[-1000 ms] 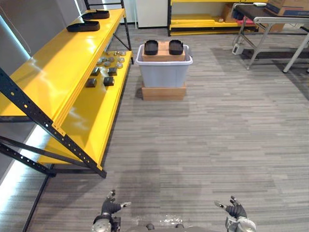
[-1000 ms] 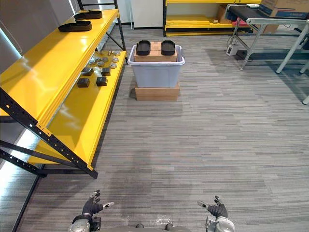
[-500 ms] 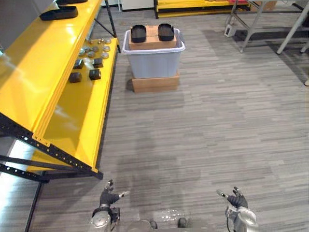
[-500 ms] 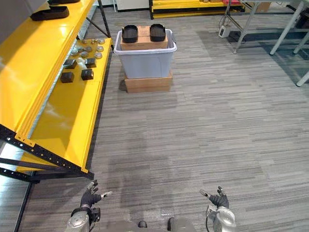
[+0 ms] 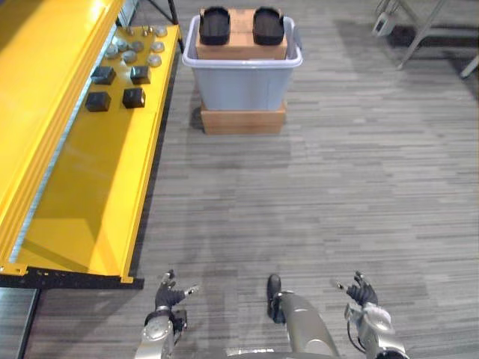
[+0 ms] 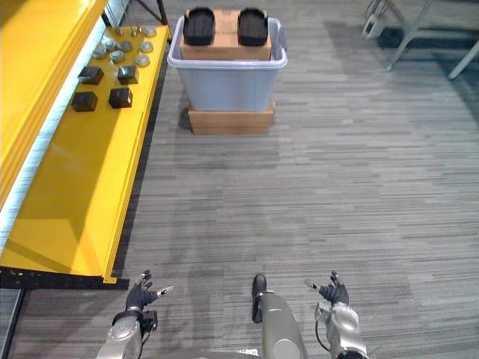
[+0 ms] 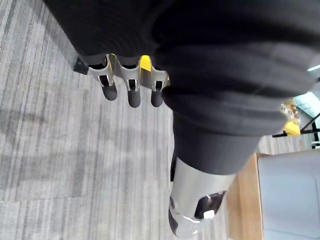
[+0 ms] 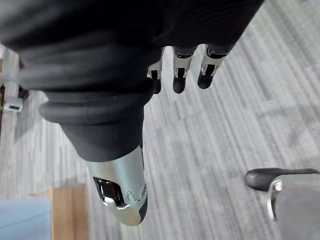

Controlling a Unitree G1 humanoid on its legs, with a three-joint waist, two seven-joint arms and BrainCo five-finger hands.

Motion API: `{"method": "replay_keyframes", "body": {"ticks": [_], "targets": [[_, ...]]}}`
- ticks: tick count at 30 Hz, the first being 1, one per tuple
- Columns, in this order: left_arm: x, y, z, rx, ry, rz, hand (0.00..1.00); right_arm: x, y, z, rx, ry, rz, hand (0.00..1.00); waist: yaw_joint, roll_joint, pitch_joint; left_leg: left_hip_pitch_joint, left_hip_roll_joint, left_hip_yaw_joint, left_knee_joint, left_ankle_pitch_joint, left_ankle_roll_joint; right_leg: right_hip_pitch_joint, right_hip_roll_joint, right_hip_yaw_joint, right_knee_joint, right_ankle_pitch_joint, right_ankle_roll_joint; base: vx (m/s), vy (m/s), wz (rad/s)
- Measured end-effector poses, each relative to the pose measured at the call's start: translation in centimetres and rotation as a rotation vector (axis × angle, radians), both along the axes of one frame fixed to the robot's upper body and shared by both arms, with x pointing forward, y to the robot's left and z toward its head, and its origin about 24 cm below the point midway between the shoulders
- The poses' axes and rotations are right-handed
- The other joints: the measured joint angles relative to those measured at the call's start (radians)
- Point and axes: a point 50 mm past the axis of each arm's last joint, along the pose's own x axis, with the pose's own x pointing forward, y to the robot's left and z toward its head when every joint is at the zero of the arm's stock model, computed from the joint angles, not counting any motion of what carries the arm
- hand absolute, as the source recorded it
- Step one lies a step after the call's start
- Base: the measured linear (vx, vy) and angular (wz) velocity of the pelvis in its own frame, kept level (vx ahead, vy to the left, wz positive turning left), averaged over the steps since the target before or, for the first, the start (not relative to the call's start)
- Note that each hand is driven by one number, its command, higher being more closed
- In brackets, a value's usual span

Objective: Walk over and take plastic housings, then place them on the shelf

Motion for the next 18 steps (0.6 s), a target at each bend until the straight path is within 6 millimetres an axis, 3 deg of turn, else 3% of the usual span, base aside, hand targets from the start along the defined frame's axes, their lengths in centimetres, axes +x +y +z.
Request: {"method": "replay_keyframes", "body": {"ticks": [2,5,6,7,8,9,10,11,13,14,15,16,17,18], "targets": [[-0.2,-0.1,0.0,-0.012,-0.001,0.008,0.0,0.0,0.2,0.0,0.013,-0.01,-0.014,0.0,0.029,-0.031,0.006,-0.133,-0.018,0.075,-0.008,-0.057,0.016,0.116,-0.007,0.029,-0.097,0.0,-0.001,0.44,-0.13,-0.25],[-0.2,-0.1,0.2,-0.028,-0.02,0.037,0.0,0.7,0.1,0.1,0.017,-0.014,-0.024,0.0,0.055,-0.038,0.019,-0.242,-0.094,0.108,-0.345,-0.091,0.018,0.206,-0.027,0.061,-0.171,-0.009,0.011,0.46,-0.028,-0.36],[-0.4,-0.3,0.1,-0.036,-0.016,0.049,0.0,0.6,0.0,0.0,0.018,-0.007,-0.033,0.0,0.069,-0.048,0.025,-0.247,-0.135,0.102,-0.585,-0.065,-0.008,0.24,-0.041,0.068,-0.195,-0.022,0.028,0.53,0.082,-0.36],[-0.5,-0.7,0.0,-0.048,-0.016,0.051,0.0,0.5,-0.3,0.0,0.013,-0.003,-0.047,0.0,0.075,-0.034,0.02,-0.243,-0.162,0.083,-0.814,-0.002,-0.025,0.279,-0.045,0.077,-0.227,-0.034,0.046,0.44,0.076,-0.32],[-0.5,-0.9,-0.1,-0.055,-0.015,0.052,0.0,0.5,-0.4,0.0,0.007,-0.001,-0.053,0.0,0.078,-0.028,0.019,-0.242,-0.164,0.071,-0.903,0.022,-0.028,0.295,-0.041,0.084,-0.238,-0.043,0.059,0.56,0.172,-0.29],[-0.6,-1.2,-0.2,-0.063,-0.011,0.054,0.0,0.3,-0.7,-0.1,-0.002,0.008,-0.061,0.0,0.085,-0.015,0.019,-0.25,-0.162,0.072,-0.948,0.08,-0.019,0.329,-0.041,0.092,-0.247,-0.077,0.079,0.49,0.206,-0.15],[-0.7,-1.1,-0.2,-0.061,-0.004,0.056,0.0,-0.5,-0.6,-0.5,0.005,0.03,-0.064,0.0,0.09,-0.029,0.007,-0.243,-0.186,0.078,-0.921,0.156,0.031,0.362,-0.07,0.084,-0.241,-0.109,0.111,0.61,0.25,-0.03],[-0.7,-1.1,-0.2,-0.061,-0.007,0.056,0.0,-0.8,-0.5,-0.6,0.008,0.038,-0.066,0.0,0.092,-0.042,-0.003,-0.243,-0.205,0.079,-0.913,0.178,0.062,0.367,-0.087,0.078,-0.232,-0.122,0.124,0.57,0.217,0.21],[-0.6,-1.3,-0.2,-0.067,-0.01,0.053,0.0,-1.6,-0.5,-1.0,0.013,0.06,-0.073,0.0,0.092,-0.06,-0.022,-0.276,-0.23,0.077,-0.829,0.168,0.103,0.326,-0.12,0.06,-0.101,-0.156,0.166,0.53,0.177,0.18],[-0.7,-1.2,-0.3,-0.065,0.002,0.052,0.0,-2.0,-0.3,-1.4,0.027,0.078,-0.084,0.0,0.094,-0.074,-0.023,-0.263,-0.245,0.081,-0.797,0.116,0.118,0.257,-0.149,0.061,0.093,-0.176,0.197,0.57,0.191,0.14],[-0.8,-1.0,-0.4,-0.059,0.01,0.05,0.0,-2.4,-0.1,-1.6,0.037,0.089,-0.094,0.0,0.092,-0.088,-0.022,-0.236,-0.266,0.08,-0.782,0.081,0.127,0.195,-0.175,0.067,0.279,-0.16,0.225,0.67,0.225,0.24],[-0.9,-0.6,-0.4,-0.046,0.016,0.046,0.0,-2.6,0.2,-1.8,0.048,0.095,-0.098,0.0,0.086,-0.105,-0.02,-0.187,-0.288,0.075,-0.762,0.03,0.139,0.106,-0.214,0.086,0.532,-0.082,0.261,0.68,0.211,0.29],[-1.0,-0.1,-0.3,-0.028,0.021,0.038,0.0,-2.7,0.5,-1.9,0.056,0.104,-0.09,0.0,0.075,-0.109,-0.018,-0.11,-0.302,0.073,-0.743,-0.023,0.158,0.014,-0.257,0.082,0.797,-0.076,0.244,0.56,0.162,0.25],[-1.0,0.1,-0.3,-0.025,0.022,0.038,0.0,-2.7,0.6,-2.0,0.057,0.106,-0.087,0.0,0.07,-0.108,-0.018,-0.089,-0.303,0.071,-0.745,-0.033,0.159,0.0,-0.267,0.075,0.835,-0.08,0.237,0.57,0.145,0.08]]}}
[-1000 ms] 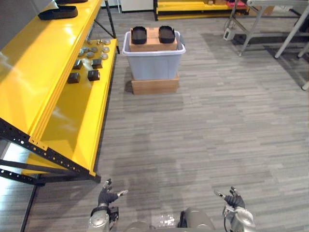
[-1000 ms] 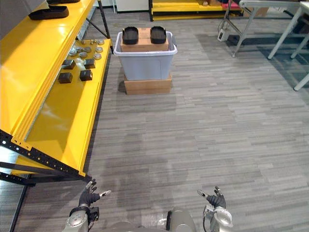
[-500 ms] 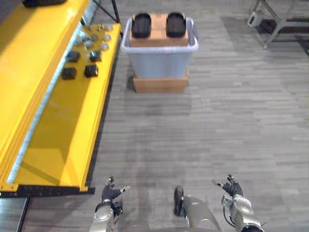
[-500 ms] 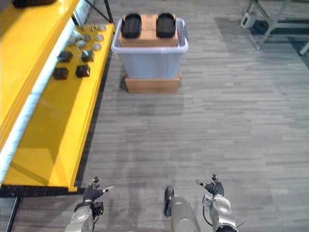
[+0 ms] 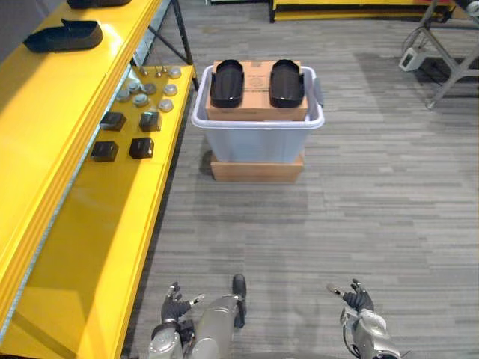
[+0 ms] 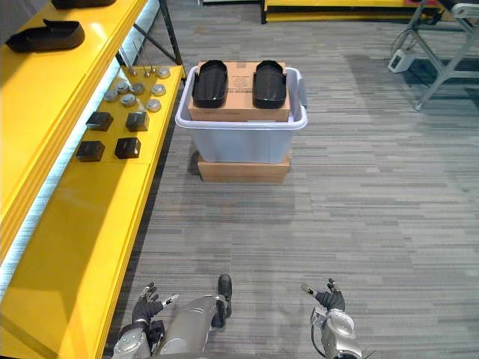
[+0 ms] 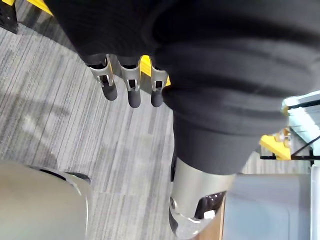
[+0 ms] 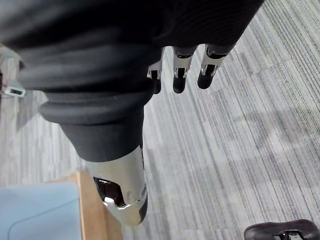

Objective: Walk over and take plastic housings, then place them on the shelf

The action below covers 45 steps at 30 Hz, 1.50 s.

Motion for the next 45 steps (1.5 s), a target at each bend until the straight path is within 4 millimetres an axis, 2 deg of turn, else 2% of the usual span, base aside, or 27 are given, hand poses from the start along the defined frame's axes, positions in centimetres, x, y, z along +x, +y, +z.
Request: {"method": "replay_keyframes", "body": {"ticks": [1,3,4,5,6,7,8,9,11,12,13,14,15,16,18,19,21,23,24,25,26,30,33,38,41,42,45], "targets": [[-0.2,0.2,0.0,0.005,0.004,0.001,0.0,0.1,0.1,0.0,0.002,-0.003,0.012,0.0,-0.006,0.007,0.001,0.08,-0.002,-0.007,-0.024,-0.026,0.003,-0.045,-0.024,-0.043,0.059,-0.026,-0.052,0.44,0.11,-0.04],[0.1,0.4,0.2,0.014,-0.006,-0.002,0.0,0.3,0.4,0.1,-0.001,-0.005,0.04,0.0,-0.009,0.021,-0.001,0.195,0.005,-0.025,-0.095,-0.043,0.004,-0.121,-0.025,-0.106,-0.011,-0.07,-0.096,0.57,0.091,0.18],[0.7,0.4,0.4,0.015,-0.021,-0.006,0.0,0.6,0.6,0.1,-0.003,-0.008,0.062,0.0,-0.03,0.028,0.002,0.26,0.016,-0.052,-0.142,-0.044,0.001,-0.169,0.002,-0.145,-0.18,-0.097,-0.085,0.5,0.039,0.43],[0.8,0.4,0.4,0.015,-0.023,-0.007,0.0,0.6,0.6,0.1,-0.003,-0.008,0.065,0.0,-0.033,0.031,0.004,0.271,0.018,-0.056,-0.151,-0.045,-0.001,-0.177,0.009,-0.153,-0.228,-0.098,-0.082,0.5,-0.02,0.43],[1.1,0.4,0.5,0.016,-0.033,-0.009,0.0,0.5,0.6,0.1,-0.004,-0.005,0.067,0.0,-0.032,0.033,0.005,0.312,0.032,-0.062,-0.179,-0.055,-0.017,-0.21,0.046,-0.165,-0.426,-0.082,-0.069,0.52,-0.064,0.25],[1.5,0.5,0.7,0.019,-0.041,-0.012,0.0,0.3,0.6,0.0,-0.003,-0.001,0.067,0.0,-0.033,0.031,0.005,0.34,0.039,-0.082,-0.191,-0.069,-0.04,-0.23,0.089,-0.136,-0.633,-0.009,-0.067,0.52,-0.064,0.32],[1.4,0.6,0.6,0.022,-0.038,-0.012,0.0,0.1,0.6,-0.1,-0.003,0.004,0.066,0.0,-0.037,0.027,0.005,0.352,0.04,-0.094,-0.198,-0.077,-0.053,-0.236,0.106,-0.105,-0.73,0.038,-0.065,0.63,-0.139,0.57],[1.4,0.6,0.7,0.024,-0.039,-0.014,0.0,-0.4,0.6,-0.2,-0.004,0.017,0.063,0.0,-0.049,0.01,0.002,0.382,0.039,-0.113,-0.206,-0.098,-0.084,-0.244,0.121,-0.052,-0.859,0.117,-0.064,0.52,-0.193,0.83],[1.1,0.5,0.5,0.023,-0.029,-0.014,0.0,-1.4,0.6,-0.6,0.001,0.049,0.057,0.0,-0.066,-0.005,-0.005,0.437,0.047,-0.151,-0.203,-0.149,-0.125,-0.24,0.119,-0.03,-0.86,0.217,-0.1,0.61,-0.262,0.89],[0.5,0.5,0.2,0.02,-0.007,-0.012,0.0,-2.1,0.6,-0.9,0.005,0.067,0.052,0.0,-0.079,0.003,-0.022,0.457,0.074,-0.182,-0.19,-0.166,-0.145,-0.243,0.125,-0.043,-0.809,0.294,-0.146,0.63,-0.292,0.69],[0.1,0.4,0.0,0.015,0.006,-0.007,0.0,-2.3,0.7,-0.9,0.01,0.071,0.048,0.0,-0.08,0.026,-0.035,0.427,0.114,-0.192,-0.105,-0.169,-0.153,-0.235,0.153,-0.069,-0.785,0.268,-0.173,0.61,-0.296,0.51],[0.2,0.3,0.0,0.011,0.004,-0.004,0.0,-2.1,0.8,-0.9,0.012,0.061,0.049,0.0,-0.079,0.035,-0.033,0.388,0.133,-0.188,-0.019,-0.17,-0.163,-0.222,0.169,-0.082,-0.79,0.254,-0.183,0.57,-0.31,0.3],[0.1,0.0,-0.1,-0.001,0.003,0.006,0.0,-1.7,0.9,-0.6,0.013,0.04,0.052,0.0,-0.079,0.057,-0.025,0.294,0.167,-0.184,0.213,-0.142,-0.209,-0.175,0.207,-0.101,-0.818,0.234,-0.202,0.51,-0.29,0.06],[-0.1,-0.3,-0.2,-0.013,0.008,0.012,0.0,-1.4,1.2,-0.5,0.017,0.023,0.054,0.0,-0.067,0.071,-0.019,0.196,0.221,-0.173,0.444,-0.112,-0.234,-0.11,0.249,-0.1,-0.861,0.223,-0.22,0.49,-0.267,-0.08],[-0.3,-0.7,-0.4,-0.025,0.013,0.006,0.0,-1.3,1.6,-0.5,0.038,0.011,0.036,0.0,-0.05,0.063,-0.015,0.128,0.273,-0.131,0.602,-0.125,-0.222,-0.007,0.278,-0.095,-0.911,0.211,-0.239,0.47,-0.211,-0.23],[-0.2,-1.0,-0.4,-0.032,0.011,0.004,0.0,-1.2,1.5,-0.5,0.04,0.006,0.029,0.0,-0.047,0.058,-0.011,0.113,0.276,-0.121,0.596,-0.126,-0.219,0.022,0.277,-0.09,-0.925,0.211,-0.239,0.45,-0.184,-0.23],[0.0,-2.1,-0.4,-0.062,0.004,0.004,0.0,-0.9,0.9,-0.1,0.028,-0.017,0.009,0.0,-0.034,0.048,-0.006,0.068,0.265,-0.09,0.425,-0.137,-0.213,0.092,0.259,-0.056,-0.98,0.211,-0.239,0.37,-0.078,-0.36],[0.4,-2.4,-0.3,-0.071,-0.007,0.002,0.0,-1.0,0.3,-0.1,0.02,-0.022,-0.029,0.0,-0.029,0.062,-0.005,0.045,0.262,-0.116,0.22,-0.131,-0.222,0.108,0.257,-0.043,-1.008,0.205,-0.228,0.28,0.024,-0.36],[0.5,-2.5,-0.3,-0.071,-0.009,0.002,0.0,-1.2,0.1,-0.1,0.015,-0.017,-0.033,0.0,-0.03,0.07,-0.006,0.047,0.259,-0.141,0.107,-0.109,-0.238,0.112,0.258,-0.041,-1.013,0.2,-0.22,0.14,0.09,-0.18],[0.6,-2.5,-0.3,-0.073,-0.008,-0.001,0.0,-1.5,-0.1,-0.2,0.011,-0.01,-0.043,0.0,-0.036,0.081,-0.009,0.052,0.254,-0.165,0.006,-0.044,-0.235,0.113,0.262,-0.041,-1.013,0.189,-0.202,0.16,0.155,-0.12],[0.7,-2.9,-0.4,-0.079,-0.005,-0.008,0.0,-2.2,-0.7,-0.2,0.004,0.002,-0.068,0.0,-0.037,0.109,-0.009,0.062,0.256,-0.188,-0.066,0.06,-0.226,0.124,0.272,-0.038,-1.012,0.178,-0.186,0.14,0.177,-0.07],[0.6,-2.1,-0.4,-0.056,0.004,-0.012,0.0,-3.4,-0.4,-0.7,0.012,0.035,-0.097,0.0,-0.032,0.058,-0.021,0.121,0.206,-0.131,-0.162,0.072,-0.201,0.112,0.202,0.001,-0.986,0.147,-0.136,0.11,0.169,-0.14],[0.4,-0.9,-0.4,-0.024,0.011,-0.014,0.0,-3.1,-1.3,-0.1,-0.002,-0.002,-0.148,0.0,-0.03,0.046,-0.025,0.139,0.178,-0.091,-0.189,0.07,-0.179,0.093,0.169,0.041,-0.971,0.133,-0.11,0.07,0.131,-0.33],[-0.4,0.7,-0.3,0.022,0.03,-0.007,0.0,-1.2,-4.3,3.3,-0.104,-0.186,-0.217,0.0,-0.034,0.04,-0.03,0.17,0.159,-0.022,-0.2,0.037,-0.153,0.086,0.145,0.11,-0.973,0.125,-0.084,0.08,0.09,-0.38],[-0.7,0.9,-0.2,0.042,0.031,-0.024,0.0,0.5,-5.7,6.7,-0.185,-0.34,-0.221,0.0,-0.044,0.028,-0.05,0.169,0.151,0.001,-0.201,0.026,-0.145,0.071,0.138,0.13,-0.977,0.12,-0.078,0.14,0.059,-0.24],[-0.6,0.8,-0.1,0.044,0.029,-0.03,0.0,1.3,-6.2,8.1,-0.214,-0.404,-0.225,0.0,-0.058,0.026,-0.05,0.169,0.147,0.0,-0.202,0.023,-0.141,0.071,0.135,0.134,-0.977,0.12,-0.077,0.14,0.041,-0.04],[-0.3,0.9,0.1,0.051,0.008,-0.037,0.0,2.8,-6.5,11.4,-0.268,-0.55,-0.221,0.0,-0.061,0.026,-0.051,0.175,0.14,0.001,-0.204,0.022,-0.138,0.071,0.133,0.146,-0.977,0.12,-0.076,0.1,0.024,-0.08]]}}
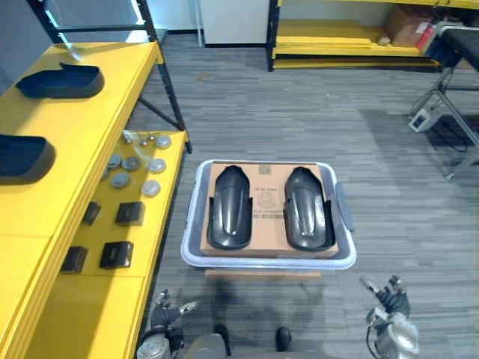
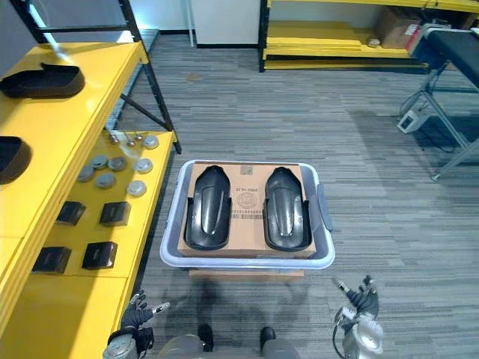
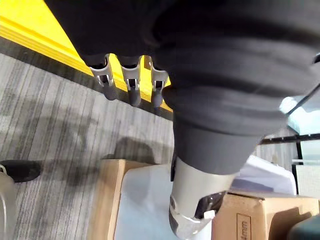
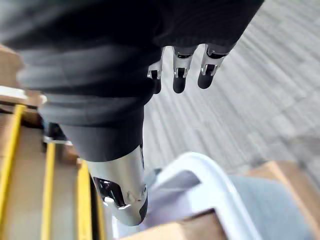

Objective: Walk over and take plastic housings, then place them on the shelf

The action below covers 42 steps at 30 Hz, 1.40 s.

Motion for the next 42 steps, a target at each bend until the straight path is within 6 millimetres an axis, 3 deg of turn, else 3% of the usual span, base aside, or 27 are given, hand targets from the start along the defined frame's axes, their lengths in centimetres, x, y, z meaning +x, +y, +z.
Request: {"method": "replay_keyframes", "body": {"ticks": [6,10,15,18,22,26,27,31,42], "targets": [[0.4,-0.5,0.2,0.002,-0.012,-0.039,0.0,3.4,1.5,3.8,-0.131,-0.132,0.067,0.0,0.004,0.004,0.0,-0.002,-0.003,-0.013,-0.009,0.0,0.0,0.0,-0.007,-0.013,-0.002,0.0,0.0,0.03,0.007,0.06],[0.9,-1.3,0.4,-0.007,-0.033,-0.073,0.0,7.1,2.1,5.3,-0.229,-0.135,0.107,0.0,0.008,0.022,0.011,-0.053,-0.012,-0.055,-0.005,0.008,0.007,-0.03,-0.013,-0.052,-0.002,0.002,0.003,-0.05,-0.013,0.25],[1.0,-1.4,0.5,-0.014,-0.041,-0.068,0.0,10.3,1.5,5.5,-0.245,-0.064,0.079,0.0,0.036,0.058,0.051,-0.112,-0.021,-0.079,-0.005,0.04,0.014,-0.076,-0.02,-0.073,-0.002,0.024,0.012,-0.1,0.003,0.17],[1.5,-1.6,0.9,-0.013,-0.075,-0.07,0.0,12.0,1.8,5.3,-0.224,-0.011,0.088,0.0,0.035,0.065,0.098,-0.142,-0.029,-0.107,-0.006,0.065,0.015,-0.095,-0.024,-0.097,-0.002,0.043,0.013,-0.12,0.005,0.24],[1.6,-1.9,0.9,-0.021,-0.082,-0.063,0.0,14.3,2.1,6.3,-0.209,0.0,0.092,0.0,0.037,0.068,0.152,-0.192,-0.04,-0.109,-0.003,0.095,0.025,-0.143,-0.033,-0.096,-0.002,0.075,0.017,-0.16,0.045,0.03],[1.8,-1.9,1.0,-0.019,-0.099,-0.042,0.0,15.6,1.5,6.9,-0.188,0.028,0.079,0.0,0.038,0.072,0.189,-0.231,-0.054,-0.109,0.004,0.115,0.035,-0.177,-0.045,-0.095,-0.002,0.089,0.026,-0.16,0.051,0.02],[2.0,-2.0,1.1,-0.018,-0.103,-0.044,0.0,15.8,1.5,6.9,-0.179,0.034,0.078,1.0,0.039,0.072,0.198,-0.238,-0.057,-0.11,0.003,0.123,0.035,-0.185,-0.045,-0.095,-0.002,0.095,0.026,-0.19,0.055,0.0],[3.3,-2.6,1.5,-0.028,-0.137,-0.057,0.0,16.7,1.2,7.0,-0.143,0.068,0.07,1.0,0.038,0.078,0.228,-0.268,-0.067,-0.112,-0.011,0.145,0.034,-0.22,-0.05,-0.092,-0.005,0.118,0.03,-0.13,0.046,0.01],[4.3,-3.2,1.9,-0.032,-0.16,-0.086,0.0,16.9,-0.4,8.4,-0.145,0.039,0.04,1.0,0.033,0.076,0.234,-0.277,-0.064,-0.111,-0.049,0.182,0.039,-0.238,-0.043,-0.084,-0.032,0.144,0.026,0.0,0.003,-0.03]]}}
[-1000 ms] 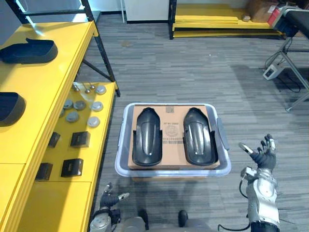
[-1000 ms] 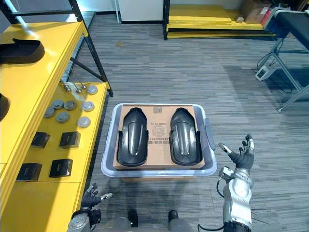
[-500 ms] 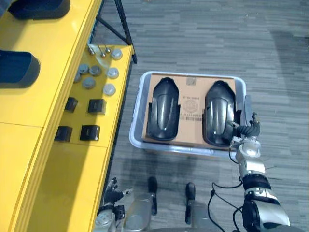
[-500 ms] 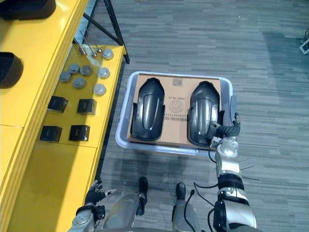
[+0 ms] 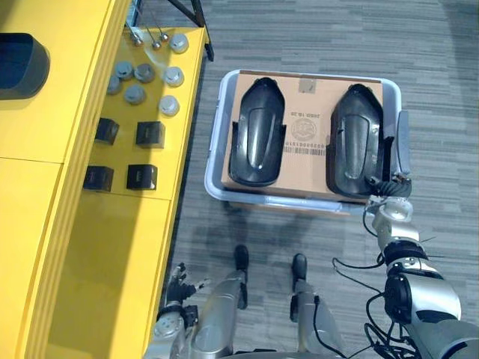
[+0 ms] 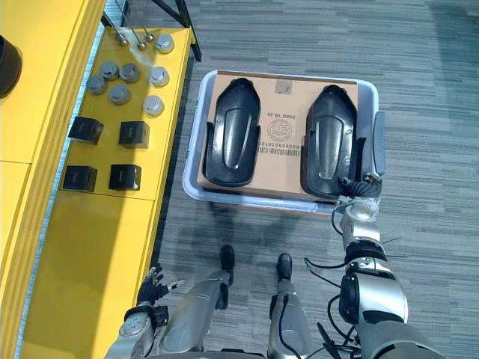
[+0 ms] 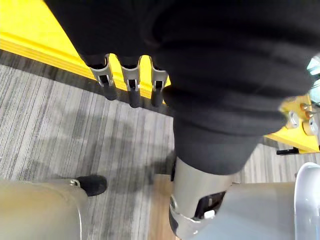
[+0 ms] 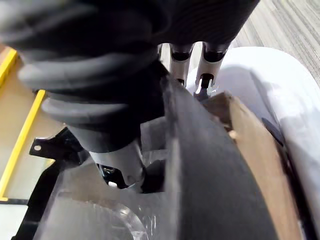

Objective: Walk over and take plastic housings, then place them on the shelf

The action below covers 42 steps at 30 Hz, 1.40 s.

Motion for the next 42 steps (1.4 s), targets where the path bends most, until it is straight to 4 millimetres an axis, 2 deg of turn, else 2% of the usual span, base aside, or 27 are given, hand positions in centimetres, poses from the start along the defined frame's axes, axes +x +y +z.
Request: {"method": "replay_keyframes", "body": {"ticks": [3,10,13,14,17,19,21,22,23,25,26,28,33,37,42], "targets": [[0.1,-0.2,0.0,-0.003,-0.004,-0.008,0.0,-0.2,0.1,0.4,-0.03,-0.026,0.014,1.0,-0.001,-0.001,0.0,0.024,0.0,0.0,-0.01,0.0,0.0,0.018,0.0,0.0,-0.002,0.0,0.0,0.04,-0.002,-0.03],[0.7,-0.7,1.1,-0.018,-0.064,-0.017,0.0,-2.9,0.8,0.8,-0.156,-0.12,0.037,1.0,-0.003,-0.007,-0.002,0.076,-0.008,-0.002,-0.051,0.008,-0.002,0.053,-0.006,-0.002,-0.003,-0.003,0.003,0.0,0.012,0.02],[1.3,-0.8,3.3,-0.031,-0.177,-0.009,0.0,-4.5,1.4,1.0,-0.196,-0.169,0.029,1.0,-0.019,-0.027,-0.017,0.133,-0.013,-0.013,-0.136,0.043,-0.01,0.075,-0.01,-0.014,-0.005,-0.02,0.006,0.0,-0.006,0.14],[1.6,-0.7,4.7,-0.035,-0.246,0.0,0.0,-5.3,1.7,1.0,-0.203,-0.191,0.0,1.0,-0.031,-0.04,-0.029,0.161,-0.013,-0.029,-0.177,0.061,-0.012,0.094,-0.009,-0.026,-0.01,-0.028,0.006,0.02,-0.022,0.2],[2.1,-0.5,7.2,-0.038,-0.365,0.014,0.0,-6.9,2.2,0.8,-0.232,-0.208,-0.024,1.0,-0.03,-0.062,-0.085,0.18,-0.011,-0.036,-0.212,0.07,-0.02,0.104,-0.006,-0.03,-0.021,-0.029,0.005,0.07,-0.024,0.1],[2.9,-0.7,9.5,-0.046,-0.471,0.014,0.0,-7.6,2.6,1.4,-0.269,-0.234,-0.027,1.0,-0.037,-0.064,-0.097,0.202,-0.014,-0.054,-0.221,0.075,-0.014,0.133,-0.008,-0.057,-0.025,-0.035,0.003,0.1,-0.027,0.22],[3.7,-0.9,12.7,-0.06,-0.619,0.025,0.0,-8.0,3.7,2.1,-0.297,-0.273,-0.018,1.0,-0.04,-0.066,-0.121,0.219,-0.016,-0.064,-0.23,0.078,-0.01,0.153,-0.01,-0.073,-0.03,-0.041,0.002,0.09,-0.022,0.19],[3.9,-1.0,14.3,-0.066,-0.692,0.038,0.0,-8.1,4.4,2.5,-0.312,-0.29,-0.007,1.0,-0.043,-0.065,-0.143,0.22,-0.018,-0.07,-0.23,0.08,-0.008,0.161,-0.011,-0.08,-0.037,-0.042,0.003,0.09,-0.017,0.16],[4.0,-1.2,15.1,-0.07,-0.729,0.044,0.0,-8.1,4.8,2.7,-0.315,-0.302,0.001,1.0,-0.046,-0.064,-0.149,0.224,-0.018,-0.071,-0.23,0.08,-0.008,0.165,-0.011,-0.081,-0.037,-0.042,0.003,0.08,-0.019,0.15],[4.7,-2.0,18.0,-0.08,-0.864,0.052,0.0,-8.0,6.5,3.6,-0.333,-0.35,0.042,1.0,-0.048,-0.064,-0.151,0.248,-0.019,-0.081,-0.23,0.08,-0.008,0.195,-0.013,-0.094,-0.037,-0.047,0.002,0.05,-0.02,0.16],[4.9,-2.4,18.6,-0.078,-0.889,0.045,0.0,-7.9,7.0,3.8,-0.333,-0.362,0.055,1.0,-0.048,-0.064,-0.157,0.249,-0.02,-0.083,-0.23,0.08,-0.008,0.197,-0.014,-0.1,-0.037,-0.05,0.003,0.01,-0.016,0.17],[5.8,-3.7,19.9,-0.099,-0.946,0.019,0.0,-7.7,9.1,4.5,-0.328,-0.403,0.125,1.0,-0.049,-0.063,-0.179,0.256,-0.021,-0.087,-0.23,0.08,-0.008,0.206,-0.014,-0.106,-0.036,-0.055,0.003,-0.01,-0.012,0.08],[6.9,-7.0,21.6,-0.107,-1.004,-0.068,0.0,-7.5,13.1,5.4,-0.279,-0.48,0.257,1.0,-0.054,-0.063,-0.207,0.269,-0.02,-0.081,-0.232,0.08,-0.008,0.215,-0.015,-0.101,-0.03,-0.056,0.003,-0.04,-0.005,-0.03],[7.8,-8.7,20.9,-0.12,-0.942,-0.123,0.0,-7.4,16.1,5.4,-0.251,-0.506,0.383,1.0,-0.056,-0.057,-0.253,0.27,-0.018,-0.074,-0.234,0.079,-0.008,0.208,-0.014,-0.094,-0.026,-0.056,0.002,-0.05,-0.003,-0.06],[8.1,-8.9,20.2,-0.122,-0.896,-0.119,0.0,-7.7,16.8,5.0,-0.235,-0.495,0.431,1.0,-0.055,-0.058,-0.286,0.272,-0.018,-0.066,-0.235,0.08,-0.008,0.205,-0.013,-0.082,-0.026,-0.056,0.002,-0.02,-0.005,-0.05]]}}
